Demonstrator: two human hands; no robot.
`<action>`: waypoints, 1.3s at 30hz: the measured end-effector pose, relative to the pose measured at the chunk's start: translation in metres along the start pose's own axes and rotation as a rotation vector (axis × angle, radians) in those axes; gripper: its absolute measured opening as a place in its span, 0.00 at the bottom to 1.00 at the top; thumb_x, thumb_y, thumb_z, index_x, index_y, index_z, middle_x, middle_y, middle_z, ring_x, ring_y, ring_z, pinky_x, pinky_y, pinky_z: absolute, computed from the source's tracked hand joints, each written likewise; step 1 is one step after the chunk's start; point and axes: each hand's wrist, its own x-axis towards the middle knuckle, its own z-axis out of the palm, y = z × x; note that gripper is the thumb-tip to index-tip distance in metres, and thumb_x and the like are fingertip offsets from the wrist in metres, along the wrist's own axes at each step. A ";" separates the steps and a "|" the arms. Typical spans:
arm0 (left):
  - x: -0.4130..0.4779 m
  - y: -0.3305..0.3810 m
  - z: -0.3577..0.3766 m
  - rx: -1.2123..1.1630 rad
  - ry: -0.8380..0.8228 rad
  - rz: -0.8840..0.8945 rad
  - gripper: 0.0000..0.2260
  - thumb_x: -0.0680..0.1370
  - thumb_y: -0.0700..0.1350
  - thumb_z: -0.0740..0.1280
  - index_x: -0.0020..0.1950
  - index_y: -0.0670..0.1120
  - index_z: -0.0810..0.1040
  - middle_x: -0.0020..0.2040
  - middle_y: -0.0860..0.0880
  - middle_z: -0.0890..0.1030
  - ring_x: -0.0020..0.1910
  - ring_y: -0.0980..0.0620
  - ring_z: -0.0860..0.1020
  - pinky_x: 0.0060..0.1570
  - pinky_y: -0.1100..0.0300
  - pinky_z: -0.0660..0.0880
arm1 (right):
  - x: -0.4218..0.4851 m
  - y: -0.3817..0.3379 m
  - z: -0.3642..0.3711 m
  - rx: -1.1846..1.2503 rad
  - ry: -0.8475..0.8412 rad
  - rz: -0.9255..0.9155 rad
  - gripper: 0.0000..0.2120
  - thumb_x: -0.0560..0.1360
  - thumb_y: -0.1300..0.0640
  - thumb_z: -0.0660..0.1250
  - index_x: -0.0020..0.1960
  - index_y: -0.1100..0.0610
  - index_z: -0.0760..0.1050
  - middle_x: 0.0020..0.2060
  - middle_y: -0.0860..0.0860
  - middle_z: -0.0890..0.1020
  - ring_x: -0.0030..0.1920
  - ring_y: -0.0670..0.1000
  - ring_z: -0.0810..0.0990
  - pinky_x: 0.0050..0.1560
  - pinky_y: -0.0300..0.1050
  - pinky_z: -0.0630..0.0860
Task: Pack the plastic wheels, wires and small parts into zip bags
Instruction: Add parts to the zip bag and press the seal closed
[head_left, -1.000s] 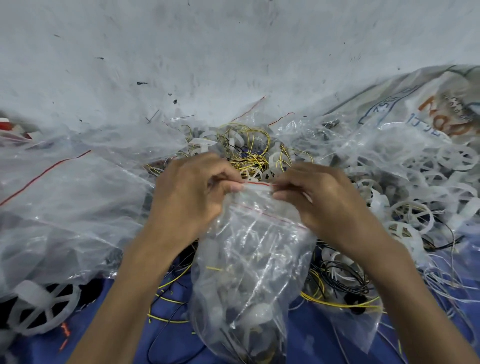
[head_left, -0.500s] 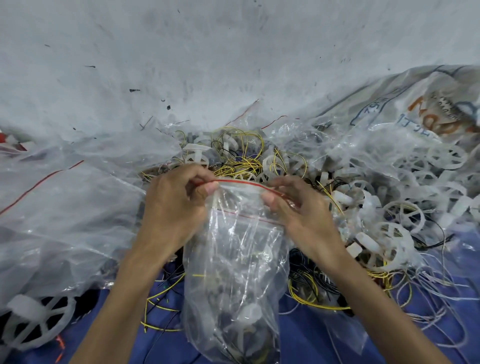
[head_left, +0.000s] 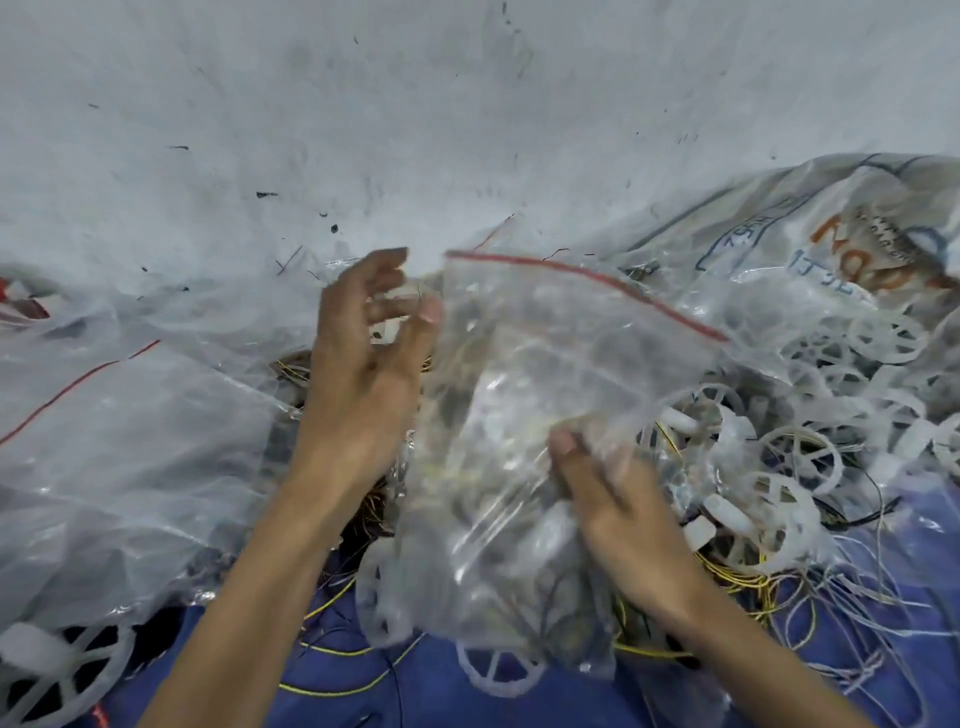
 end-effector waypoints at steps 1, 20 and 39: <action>0.001 -0.007 -0.003 0.033 0.013 -0.016 0.17 0.73 0.53 0.63 0.61 0.58 0.69 0.62 0.54 0.72 0.52 0.69 0.73 0.45 0.77 0.70 | 0.009 -0.002 -0.009 0.006 0.050 0.060 0.30 0.78 0.44 0.53 0.38 0.72 0.70 0.28 0.62 0.77 0.28 0.60 0.76 0.31 0.61 0.72; -0.014 -0.121 -0.103 1.258 0.205 -0.289 0.28 0.68 0.49 0.74 0.64 0.41 0.72 0.66 0.36 0.66 0.66 0.35 0.62 0.57 0.35 0.64 | 0.213 0.167 -0.153 -0.279 0.892 0.652 0.36 0.78 0.48 0.58 0.75 0.64 0.43 0.74 0.62 0.52 0.73 0.61 0.56 0.70 0.52 0.56; -0.006 -0.097 -0.116 0.947 0.158 0.247 0.05 0.73 0.32 0.69 0.44 0.39 0.83 0.43 0.41 0.82 0.42 0.39 0.78 0.45 0.53 0.71 | 0.119 0.050 -0.018 -0.084 0.200 -0.033 0.05 0.77 0.58 0.61 0.51 0.56 0.75 0.51 0.53 0.80 0.46 0.43 0.78 0.48 0.34 0.73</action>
